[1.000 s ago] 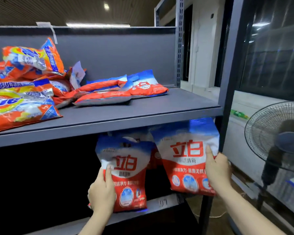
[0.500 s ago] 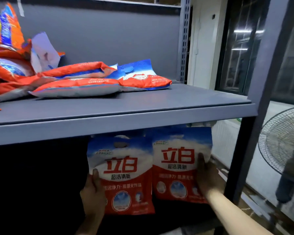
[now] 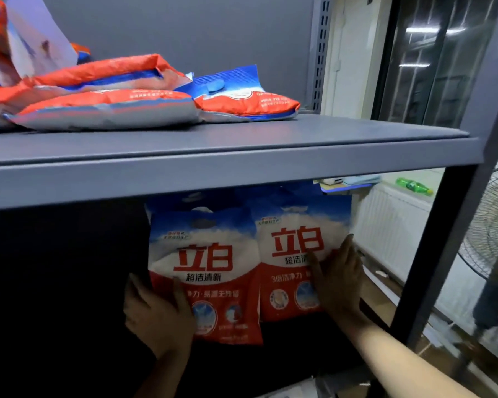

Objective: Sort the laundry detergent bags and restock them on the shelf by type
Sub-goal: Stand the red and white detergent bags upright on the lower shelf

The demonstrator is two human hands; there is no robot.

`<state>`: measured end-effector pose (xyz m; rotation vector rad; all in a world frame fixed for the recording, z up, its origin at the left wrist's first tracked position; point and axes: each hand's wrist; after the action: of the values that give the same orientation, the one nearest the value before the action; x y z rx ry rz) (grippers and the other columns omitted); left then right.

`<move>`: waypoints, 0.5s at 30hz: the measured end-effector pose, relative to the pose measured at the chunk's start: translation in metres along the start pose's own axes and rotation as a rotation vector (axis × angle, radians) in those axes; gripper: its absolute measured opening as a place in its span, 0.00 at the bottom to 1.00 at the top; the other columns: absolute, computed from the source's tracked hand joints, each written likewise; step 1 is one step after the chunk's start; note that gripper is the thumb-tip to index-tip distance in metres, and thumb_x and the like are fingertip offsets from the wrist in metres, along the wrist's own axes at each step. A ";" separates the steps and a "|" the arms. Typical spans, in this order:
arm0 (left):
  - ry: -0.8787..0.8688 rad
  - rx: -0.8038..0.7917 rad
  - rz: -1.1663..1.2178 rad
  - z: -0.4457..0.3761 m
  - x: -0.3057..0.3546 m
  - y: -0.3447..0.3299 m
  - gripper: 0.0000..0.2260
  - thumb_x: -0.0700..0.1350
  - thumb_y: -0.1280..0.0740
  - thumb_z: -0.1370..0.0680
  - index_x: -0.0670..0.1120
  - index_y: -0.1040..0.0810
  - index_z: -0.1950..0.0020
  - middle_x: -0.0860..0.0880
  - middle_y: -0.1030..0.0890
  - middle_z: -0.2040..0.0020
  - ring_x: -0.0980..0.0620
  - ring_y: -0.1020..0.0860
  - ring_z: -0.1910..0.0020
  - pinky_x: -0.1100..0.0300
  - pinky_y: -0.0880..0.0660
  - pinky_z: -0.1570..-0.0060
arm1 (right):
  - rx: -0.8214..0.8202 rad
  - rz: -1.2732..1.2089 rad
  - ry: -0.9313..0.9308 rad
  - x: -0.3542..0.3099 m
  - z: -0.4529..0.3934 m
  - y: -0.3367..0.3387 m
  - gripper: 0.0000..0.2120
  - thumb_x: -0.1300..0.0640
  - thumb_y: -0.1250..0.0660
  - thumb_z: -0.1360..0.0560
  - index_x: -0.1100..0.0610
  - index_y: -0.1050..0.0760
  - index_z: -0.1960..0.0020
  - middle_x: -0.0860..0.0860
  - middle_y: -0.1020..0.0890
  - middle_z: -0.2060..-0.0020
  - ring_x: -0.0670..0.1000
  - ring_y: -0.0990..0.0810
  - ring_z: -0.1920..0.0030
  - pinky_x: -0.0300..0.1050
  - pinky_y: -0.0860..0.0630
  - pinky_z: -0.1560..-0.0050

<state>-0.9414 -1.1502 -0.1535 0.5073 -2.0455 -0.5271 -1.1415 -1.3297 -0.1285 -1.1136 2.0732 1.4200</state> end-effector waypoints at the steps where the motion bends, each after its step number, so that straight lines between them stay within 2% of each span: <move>1: -0.118 -0.014 -0.051 0.007 -0.002 0.000 0.38 0.66 0.50 0.26 0.37 0.40 0.28 0.33 0.34 0.33 0.32 0.33 0.37 0.37 0.35 0.40 | 0.020 0.038 0.011 0.000 0.009 0.005 0.46 0.34 0.39 0.29 0.60 0.51 0.23 0.61 0.40 0.26 0.62 0.41 0.27 0.59 0.44 0.29; 3: -0.421 -0.130 -0.154 0.024 -0.002 0.002 0.39 0.70 0.50 0.27 0.42 0.38 0.28 0.37 0.37 0.29 0.35 0.37 0.32 0.36 0.38 0.37 | -0.009 0.108 0.053 0.007 0.027 0.009 0.45 0.38 0.33 0.30 0.57 0.49 0.23 0.60 0.41 0.25 0.62 0.42 0.27 0.60 0.43 0.30; 5: -0.665 -0.289 -0.270 0.037 -0.003 -0.002 0.41 0.74 0.48 0.30 0.47 0.37 0.26 0.40 0.41 0.25 0.37 0.42 0.27 0.33 0.45 0.34 | -0.137 0.171 0.065 0.015 0.046 0.009 0.46 0.32 0.35 0.33 0.49 0.50 0.23 0.55 0.44 0.24 0.61 0.42 0.27 0.59 0.38 0.32; 6: -0.733 -0.351 -0.331 0.042 -0.004 -0.005 0.42 0.76 0.47 0.31 0.50 0.37 0.26 0.41 0.43 0.24 0.36 0.45 0.26 0.30 0.48 0.34 | -0.204 0.186 0.060 0.021 0.053 0.008 0.48 0.29 0.36 0.35 0.46 0.52 0.23 0.52 0.47 0.24 0.60 0.43 0.26 0.59 0.36 0.33; 9: -0.727 -0.434 -0.428 0.046 -0.003 -0.012 0.44 0.78 0.49 0.33 0.53 0.38 0.25 0.41 0.44 0.23 0.34 0.48 0.25 0.25 0.52 0.37 | -0.321 0.161 0.007 0.031 0.060 0.003 0.52 0.27 0.35 0.37 0.41 0.60 0.24 0.49 0.52 0.23 0.60 0.49 0.25 0.60 0.31 0.36; 15: -0.539 -0.506 -0.456 0.037 0.020 -0.025 0.44 0.78 0.50 0.35 0.53 0.40 0.26 0.39 0.43 0.24 0.32 0.45 0.27 0.22 0.49 0.41 | -0.316 0.130 0.019 0.029 0.036 -0.011 0.51 0.29 0.32 0.36 0.42 0.56 0.24 0.51 0.50 0.24 0.62 0.48 0.26 0.61 0.32 0.36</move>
<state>-0.9798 -1.1758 -0.1709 0.5601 -2.1686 -1.5465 -1.1552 -1.3102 -0.1699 -1.1268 2.0124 1.8571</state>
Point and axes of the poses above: each hand's wrist, its own z-axis away from the middle knuckle, its own y-axis out of the back of the hand, x = y × z
